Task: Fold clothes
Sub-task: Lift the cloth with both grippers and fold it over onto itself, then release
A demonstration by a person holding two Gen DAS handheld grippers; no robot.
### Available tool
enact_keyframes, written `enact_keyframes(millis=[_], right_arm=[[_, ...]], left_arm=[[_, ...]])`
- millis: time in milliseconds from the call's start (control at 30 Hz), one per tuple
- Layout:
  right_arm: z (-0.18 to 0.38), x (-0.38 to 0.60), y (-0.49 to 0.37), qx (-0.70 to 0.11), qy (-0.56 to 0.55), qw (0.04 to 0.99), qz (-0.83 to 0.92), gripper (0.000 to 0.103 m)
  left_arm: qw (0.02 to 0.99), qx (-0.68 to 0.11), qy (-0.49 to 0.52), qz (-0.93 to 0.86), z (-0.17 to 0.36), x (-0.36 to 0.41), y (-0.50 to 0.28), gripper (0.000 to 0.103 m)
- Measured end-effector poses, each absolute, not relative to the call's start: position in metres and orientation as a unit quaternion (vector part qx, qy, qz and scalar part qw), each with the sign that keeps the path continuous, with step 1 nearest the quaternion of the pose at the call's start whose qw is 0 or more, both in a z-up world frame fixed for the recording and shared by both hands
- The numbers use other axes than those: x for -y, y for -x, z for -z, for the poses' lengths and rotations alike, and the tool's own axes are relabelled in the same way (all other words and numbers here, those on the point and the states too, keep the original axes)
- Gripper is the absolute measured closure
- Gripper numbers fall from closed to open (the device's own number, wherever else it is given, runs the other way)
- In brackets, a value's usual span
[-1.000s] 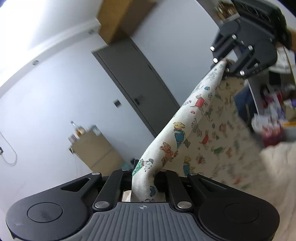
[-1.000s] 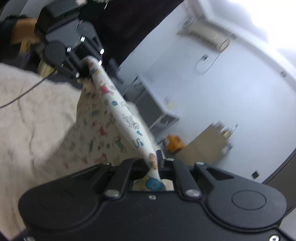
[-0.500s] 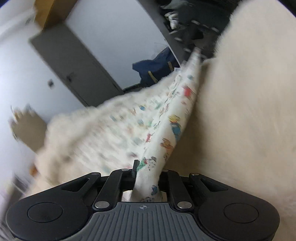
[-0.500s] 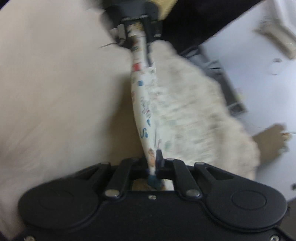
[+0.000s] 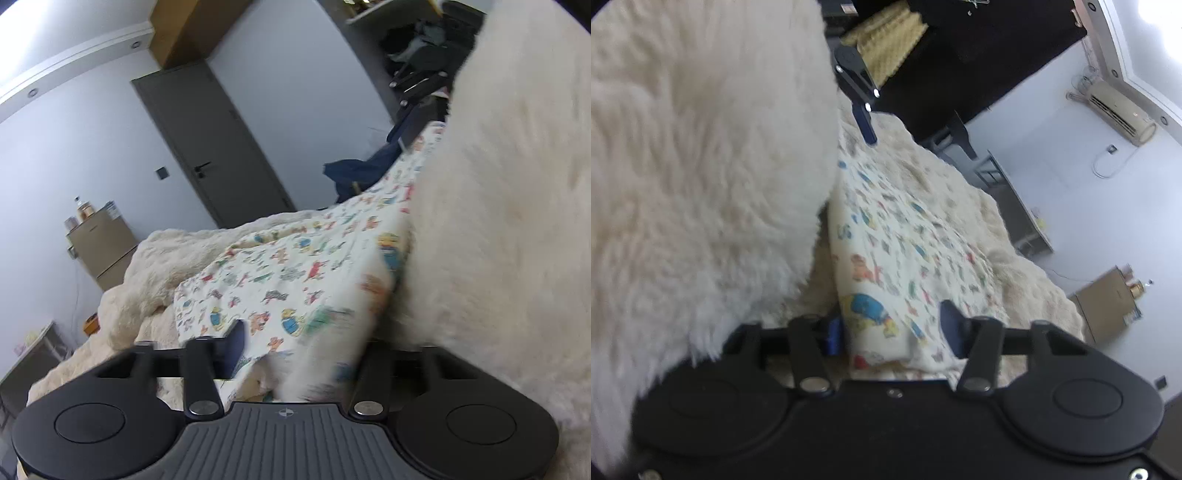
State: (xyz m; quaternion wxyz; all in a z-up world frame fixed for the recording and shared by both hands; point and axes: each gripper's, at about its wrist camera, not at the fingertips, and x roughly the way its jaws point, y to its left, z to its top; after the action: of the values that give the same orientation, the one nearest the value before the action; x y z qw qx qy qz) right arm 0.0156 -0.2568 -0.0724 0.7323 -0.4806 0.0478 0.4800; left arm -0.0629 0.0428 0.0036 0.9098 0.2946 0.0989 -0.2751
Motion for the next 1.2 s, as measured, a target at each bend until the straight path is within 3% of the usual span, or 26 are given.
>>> enact_keyframes(millis=[33, 167, 300, 433, 633, 667, 700, 733, 767, 800, 867, 900, 933, 1033, 1100, 1200], right_arm=[[0.070, 0.258, -0.020, -0.053, 0.468, 0.734, -0.490, 0.091], [0.050, 0.261, -0.041, -0.052, 0.409, 0.762, -0.499, 0.093], [0.010, 0.263, -0.104, -0.053, 0.322, 0.826, -0.460, 0.093], [-0.012, 0.258, -0.158, -0.065, 0.301, 0.856, -0.414, 0.093], [-0.020, 0.234, -0.278, -0.116, 0.281, 0.882, -0.359, 0.093], [-0.018, 0.233, -0.295, -0.129, 0.277, 0.884, -0.354, 0.093], [-0.012, 0.231, -0.318, -0.147, 0.271, 0.886, -0.345, 0.092], [-0.007, 0.231, -0.332, -0.163, 0.267, 0.888, -0.337, 0.084], [0.000, 0.230, -0.347, -0.185, 0.268, 0.891, -0.315, 0.067], [0.011, 0.226, -0.364, -0.209, 0.276, 0.896, -0.278, 0.062], [0.022, 0.226, -0.367, -0.216, 0.283, 0.902, -0.243, 0.063], [0.025, 0.231, -0.363, -0.208, 0.276, 0.909, -0.234, 0.062], [0.025, 0.238, -0.353, -0.201, 0.266, 0.912, -0.240, 0.060], [0.021, 0.251, -0.314, -0.180, 0.243, 0.911, -0.281, 0.043], [0.023, 0.248, -0.282, -0.168, 0.260, 0.903, -0.297, 0.042], [0.032, 0.239, -0.249, -0.157, 0.281, 0.895, -0.310, 0.039]], left_arm=[[0.916, -0.103, -0.275, 0.274, -0.009, -0.046, 0.053, 0.093], [0.935, -0.121, -0.197, 0.267, -0.033, -0.059, 0.012, 0.093], [0.951, -0.153, -0.101, 0.249, -0.065, -0.074, -0.040, 0.083], [0.956, -0.209, -0.007, 0.206, -0.101, -0.082, -0.117, 0.082], [0.948, -0.271, -0.034, 0.163, -0.117, -0.073, -0.233, 0.081], [0.946, -0.278, -0.035, 0.160, -0.114, -0.073, -0.252, 0.079], [0.945, -0.284, -0.037, 0.157, -0.110, -0.073, -0.269, 0.067], [0.943, -0.298, -0.047, 0.138, -0.100, -0.072, -0.289, 0.049], [0.941, -0.312, -0.059, 0.118, -0.090, -0.070, -0.310, 0.045], [0.940, -0.317, -0.064, 0.108, -0.085, -0.070, -0.319, 0.045], [0.939, -0.327, -0.072, 0.075, -0.074, -0.075, -0.333, 0.045], [0.942, -0.322, -0.062, 0.068, -0.073, -0.081, -0.331, 0.040], [0.946, -0.313, -0.047, 0.070, -0.074, -0.089, -0.325, 0.029], [0.960, -0.261, -0.055, 0.091, -0.077, -0.108, -0.270, 0.012], [0.963, -0.238, -0.091, 0.087, -0.078, -0.109, -0.242, 0.000], [0.968, -0.196, -0.156, 0.023, -0.067, -0.102, -0.190, 0.000]])
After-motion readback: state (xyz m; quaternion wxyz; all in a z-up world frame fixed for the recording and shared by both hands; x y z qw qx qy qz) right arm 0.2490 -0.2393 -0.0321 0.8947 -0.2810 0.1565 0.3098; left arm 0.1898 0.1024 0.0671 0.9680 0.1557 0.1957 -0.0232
